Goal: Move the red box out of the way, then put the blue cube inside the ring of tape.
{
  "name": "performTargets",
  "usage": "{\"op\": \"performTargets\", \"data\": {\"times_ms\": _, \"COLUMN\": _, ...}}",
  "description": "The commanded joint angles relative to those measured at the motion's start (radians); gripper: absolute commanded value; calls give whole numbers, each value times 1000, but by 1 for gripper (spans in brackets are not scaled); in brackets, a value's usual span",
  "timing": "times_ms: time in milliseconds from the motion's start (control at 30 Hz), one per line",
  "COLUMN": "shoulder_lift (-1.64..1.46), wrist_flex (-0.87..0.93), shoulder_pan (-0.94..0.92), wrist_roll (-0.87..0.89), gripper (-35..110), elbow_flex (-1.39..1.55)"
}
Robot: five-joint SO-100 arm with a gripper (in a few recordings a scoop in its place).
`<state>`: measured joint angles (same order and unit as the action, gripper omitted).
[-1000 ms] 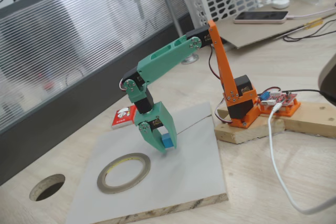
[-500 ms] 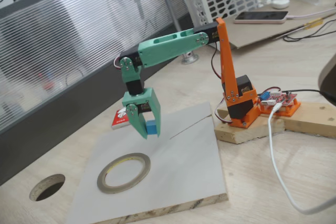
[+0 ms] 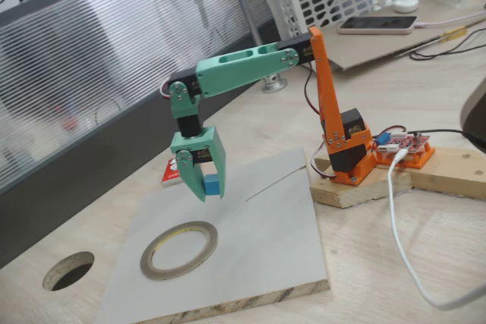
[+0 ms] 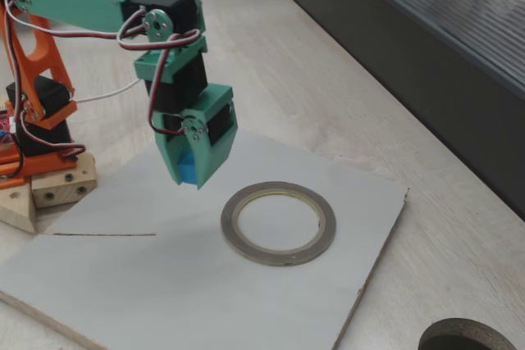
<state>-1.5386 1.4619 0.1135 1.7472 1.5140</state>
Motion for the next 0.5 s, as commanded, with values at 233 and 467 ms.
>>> {"op": "performTargets", "data": {"times_ms": 233, "shoulder_lift": 198, "wrist_flex": 8, "shoulder_pan": 37, "wrist_roll": 8, "gripper": 3, "elbow_flex": -327}}
{"op": "performTargets", "data": {"times_ms": 467, "shoulder_lift": 278, "wrist_flex": -2, "shoulder_pan": 160, "wrist_roll": 8, "gripper": 3, "elbow_flex": -407}}
